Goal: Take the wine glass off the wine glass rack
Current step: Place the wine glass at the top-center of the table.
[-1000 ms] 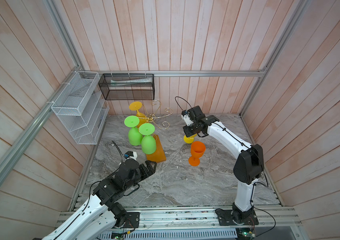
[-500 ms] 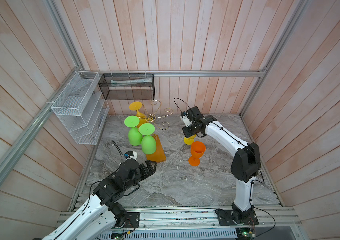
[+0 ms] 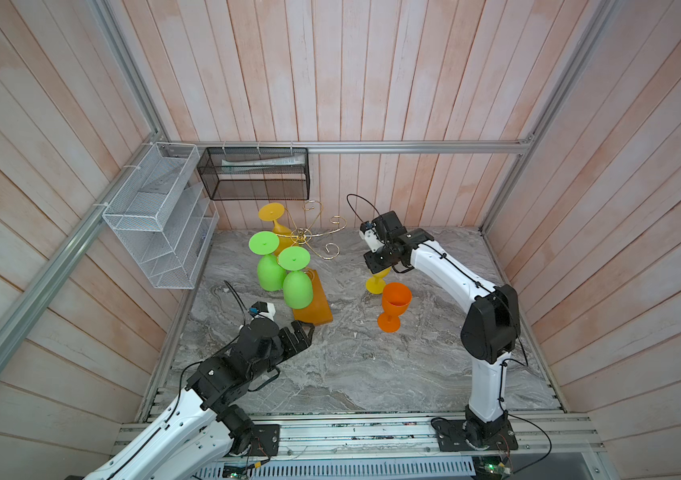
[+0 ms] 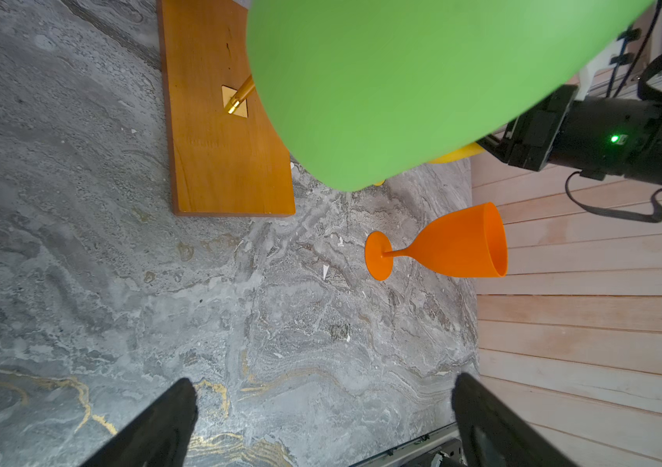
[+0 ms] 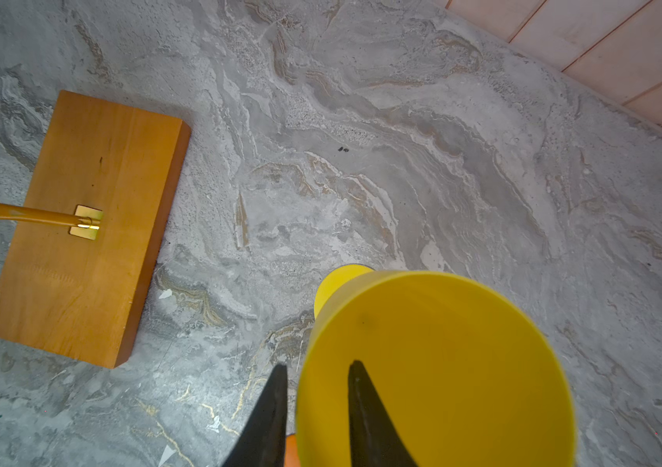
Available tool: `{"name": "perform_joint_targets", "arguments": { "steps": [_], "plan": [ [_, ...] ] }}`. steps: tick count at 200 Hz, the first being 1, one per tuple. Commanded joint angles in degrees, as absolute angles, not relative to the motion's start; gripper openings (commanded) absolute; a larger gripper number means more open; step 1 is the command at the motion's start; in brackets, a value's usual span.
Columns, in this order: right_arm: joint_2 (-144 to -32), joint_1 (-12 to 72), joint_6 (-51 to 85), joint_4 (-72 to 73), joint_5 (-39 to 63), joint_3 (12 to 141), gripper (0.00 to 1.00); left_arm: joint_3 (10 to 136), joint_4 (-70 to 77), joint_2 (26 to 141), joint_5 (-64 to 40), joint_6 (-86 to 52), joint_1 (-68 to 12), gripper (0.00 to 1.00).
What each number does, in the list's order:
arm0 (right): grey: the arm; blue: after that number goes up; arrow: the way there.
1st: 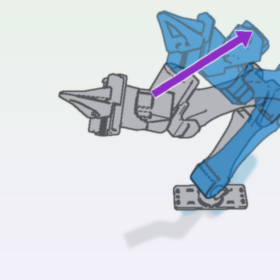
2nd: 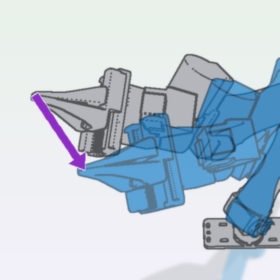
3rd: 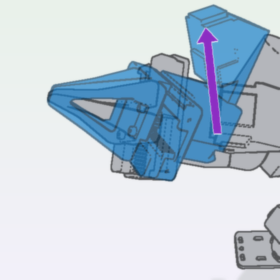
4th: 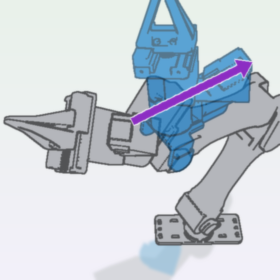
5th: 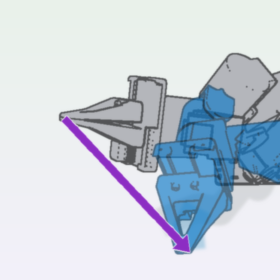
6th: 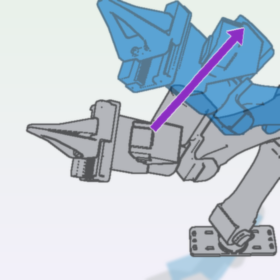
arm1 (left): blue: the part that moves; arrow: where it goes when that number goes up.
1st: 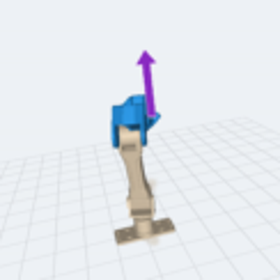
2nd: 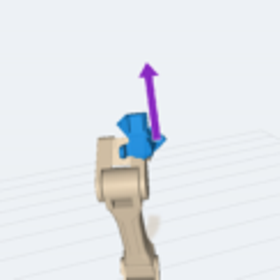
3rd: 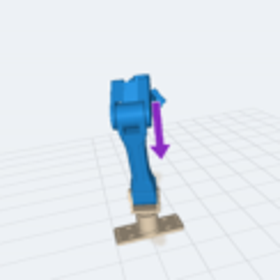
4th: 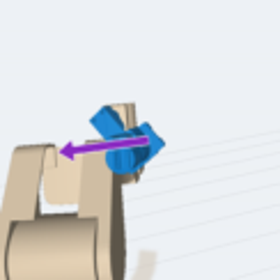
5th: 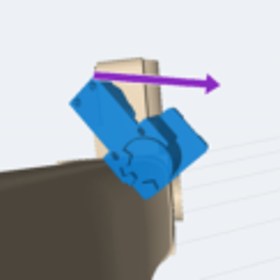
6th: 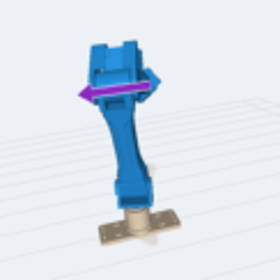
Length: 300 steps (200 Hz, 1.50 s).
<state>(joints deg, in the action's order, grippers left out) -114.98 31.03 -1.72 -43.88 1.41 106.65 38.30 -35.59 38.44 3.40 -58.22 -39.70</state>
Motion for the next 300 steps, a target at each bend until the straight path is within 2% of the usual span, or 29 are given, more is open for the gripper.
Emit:
{"name": "perform_joint_targets", "arguments": {
  "steps": [1,62,103,138,191,259,300],
  "plan": [
    [-112.8,30.9,-1.4,-43.2,2.3,107.5,0.32,40.4,-35.8,37.7,3.9,-56.7,-39.6,1.0],
    [-105.1,30.9,0.0,-36.8,2.8,102.2,0.47,40.4,-39.5,35.8,5.2,-56.5,-39.5,1.0],
    [-96.4,31.0,3.3,-25.1,3.7,92.6,0.54,40.2,-42.2,33.3,6.6,-57.4,-39.5,1.0],
    [-89.6,31.1,7.0,-16.5,3.0,85.5,0.56,44.0,-44.1,34.0,8.0,-56.7,-39.5,1.0],
    [-82.7,31.4,10.9,-10.8,2.1,79.4,0.56,60.1,-51.3,40.6,12.7,-51.0,-37.6,1.0],
    [-80.3,34.6,9.5,-9.5,0.8,75.4,0.55,77.0,-50.7,49.1,2.8,-47.0,-26.9,0.97],
    [-77.9,37.1,7.5,-7.3,0.4,73.4,0.54,83.6,-47.8,55.8,-10.3,-44.6,-13.6,0.94]
  ]
}}
